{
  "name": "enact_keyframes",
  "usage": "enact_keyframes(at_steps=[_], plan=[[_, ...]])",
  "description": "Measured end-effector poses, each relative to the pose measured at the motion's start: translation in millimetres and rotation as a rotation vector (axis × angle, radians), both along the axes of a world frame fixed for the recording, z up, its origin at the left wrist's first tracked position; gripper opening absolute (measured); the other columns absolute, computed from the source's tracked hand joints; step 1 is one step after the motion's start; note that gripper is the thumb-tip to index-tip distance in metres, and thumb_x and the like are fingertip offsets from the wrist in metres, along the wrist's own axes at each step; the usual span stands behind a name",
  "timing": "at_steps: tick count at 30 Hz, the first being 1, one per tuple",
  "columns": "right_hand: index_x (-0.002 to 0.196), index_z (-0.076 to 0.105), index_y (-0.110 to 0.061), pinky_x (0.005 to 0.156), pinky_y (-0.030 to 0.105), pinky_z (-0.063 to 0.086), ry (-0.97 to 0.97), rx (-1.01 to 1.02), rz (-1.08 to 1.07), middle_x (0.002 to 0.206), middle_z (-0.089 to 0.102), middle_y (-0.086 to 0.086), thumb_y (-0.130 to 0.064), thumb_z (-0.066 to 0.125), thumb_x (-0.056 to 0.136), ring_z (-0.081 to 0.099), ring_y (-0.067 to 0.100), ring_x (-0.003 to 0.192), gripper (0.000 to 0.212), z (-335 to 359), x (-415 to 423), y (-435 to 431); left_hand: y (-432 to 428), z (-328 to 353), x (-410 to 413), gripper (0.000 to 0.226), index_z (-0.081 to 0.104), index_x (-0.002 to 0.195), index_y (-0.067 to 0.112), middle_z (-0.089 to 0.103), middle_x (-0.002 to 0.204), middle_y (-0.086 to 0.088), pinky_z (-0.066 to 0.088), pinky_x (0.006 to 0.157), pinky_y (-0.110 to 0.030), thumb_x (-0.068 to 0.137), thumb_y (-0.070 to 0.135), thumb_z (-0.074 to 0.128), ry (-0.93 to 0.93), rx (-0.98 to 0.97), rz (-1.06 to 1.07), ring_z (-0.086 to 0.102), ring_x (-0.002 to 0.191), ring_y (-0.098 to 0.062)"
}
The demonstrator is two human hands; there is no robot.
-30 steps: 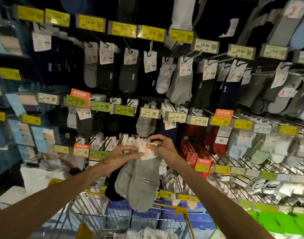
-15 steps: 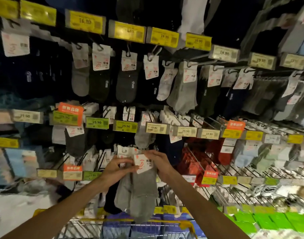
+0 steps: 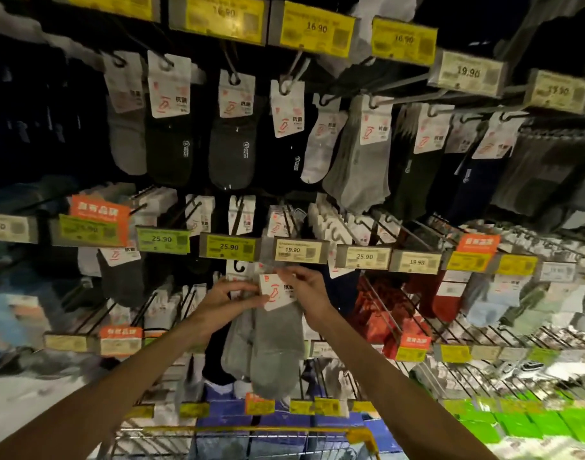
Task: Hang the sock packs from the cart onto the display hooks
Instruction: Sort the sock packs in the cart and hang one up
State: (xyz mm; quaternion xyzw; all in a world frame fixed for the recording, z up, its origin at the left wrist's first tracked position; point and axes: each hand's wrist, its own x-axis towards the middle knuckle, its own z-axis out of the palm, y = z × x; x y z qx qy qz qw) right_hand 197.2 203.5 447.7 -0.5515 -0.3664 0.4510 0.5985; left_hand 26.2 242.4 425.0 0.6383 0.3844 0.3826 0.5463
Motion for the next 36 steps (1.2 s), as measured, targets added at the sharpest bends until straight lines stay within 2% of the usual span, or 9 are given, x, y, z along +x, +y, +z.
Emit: enact_keyframes(at_steps=[5,11,15,19,22,26,30,33,36], plan=[[0.096,0.069,-0.009,0.055,0.023,0.056,0.119,0.067,-0.071,0.085,0.073,-0.003,0.004,0.066,0.087,0.07,0.006,0.069,0.016,5.5,6.2,13.2,11.0,6.9,8.9,0.009,0.075,0.085,0.011,0.066,0.075,0.034,0.046,0.07,-0.005,0.079,0.006,0.079,0.005,0.043,0.008,0.061,0.081,0.018],[0.094,0.07,-0.014,0.063,0.024,0.056,0.115,0.175,-0.086,0.091,0.075,-0.003,0.001,0.067,0.087,0.072,0.011,0.083,0.017,-7.0,10.7,14.3,25.3,-8.0,0.3,0.017,0.079,0.087,0.017,0.072,0.094,0.019,0.037,0.107,-0.035,0.075,0.028,0.083,0.11,0.092,0.018,0.062,0.098,0.005],[0.088,0.072,-0.013,0.065,0.026,0.057,0.07,0.235,-0.112,0.083,0.076,-0.007,-0.002,0.067,0.088,0.072,0.011,0.08,0.012,-11.0,15.5,9.4,23.0,-6.6,3.6,0.024,0.078,0.091,0.011,0.071,0.097,0.018,0.048,0.092,-0.023,0.073,0.026,0.083,0.083,0.085,0.003,0.058,0.111,-0.004],[0.1,0.067,0.003,0.064,0.022,0.055,0.112,0.253,-0.156,0.082,0.075,-0.007,0.001,0.067,0.087,0.071,0.007,0.079,0.014,-11.9,21.7,9.9,23.7,-3.4,12.0,0.019,0.079,0.085,0.022,0.068,0.096,0.027,0.043,0.105,-0.036,0.071,0.033,0.085,0.114,0.124,0.01,0.052,0.118,-0.01],[0.105,0.067,0.004,0.066,0.021,0.056,0.1,0.255,-0.151,0.086,0.076,-0.005,0.003,0.067,0.086,0.072,0.008,0.081,0.018,-11.8,23.0,12.6,23.8,-2.8,16.4,0.017,0.08,0.082,0.022,0.066,0.093,0.028,0.046,0.101,-0.031,0.069,0.032,0.086,0.08,0.127,0.036,0.05,0.12,-0.016],[0.111,0.065,0.004,0.072,0.022,0.057,0.099,0.232,-0.136,0.102,0.072,0.005,0.002,0.067,0.087,0.071,0.013,0.091,0.025,-15.7,24.6,18.2,24.4,-4.9,17.7,0.013,0.08,0.083,0.021,0.07,0.093,0.024,0.044,0.105,-0.036,0.073,0.029,0.083,0.062,0.147,0.046,0.051,0.119,-0.016],[0.116,0.063,-0.001,0.08,0.023,0.054,-0.016,0.27,-0.093,0.112,0.07,0.005,-0.003,0.064,0.091,0.067,0.02,0.106,0.026,-21.4,31.5,20.2,21.4,-2.6,24.0,0.013,0.077,0.091,0.01,0.064,0.088,0.036,0.041,0.09,-0.009,0.081,0.018,0.079,0.087,0.139,0.026,0.051,0.103,0.011],[0.125,0.056,-0.003,0.092,0.023,0.051,-0.231,0.337,-0.047,0.117,0.069,0.0,-0.013,0.063,0.094,0.064,0.014,0.112,0.033,-29.7,34.6,15.2,26.0,-8.3,27.5,0.014,0.078,0.089,0.02,0.061,0.097,0.025,0.036,0.096,-0.015,0.078,0.027,0.082,0.125,0.187,0.089,0.045,0.111,0.004],[0.134,0.045,-0.006,0.092,0.017,0.049,-0.293,0.287,-0.061,0.116,0.068,-0.01,-0.02,0.065,0.093,0.063,0.004,0.111,0.048,-38.9,32.6,11.2,27.7,-7.8,30.7,0.016,0.077,0.089,0.012,0.054,0.105,0.01,0.038,0.082,-0.001,0.077,0.021,0.083,0.095,0.192,0.176,0.047,0.105,0.007]])
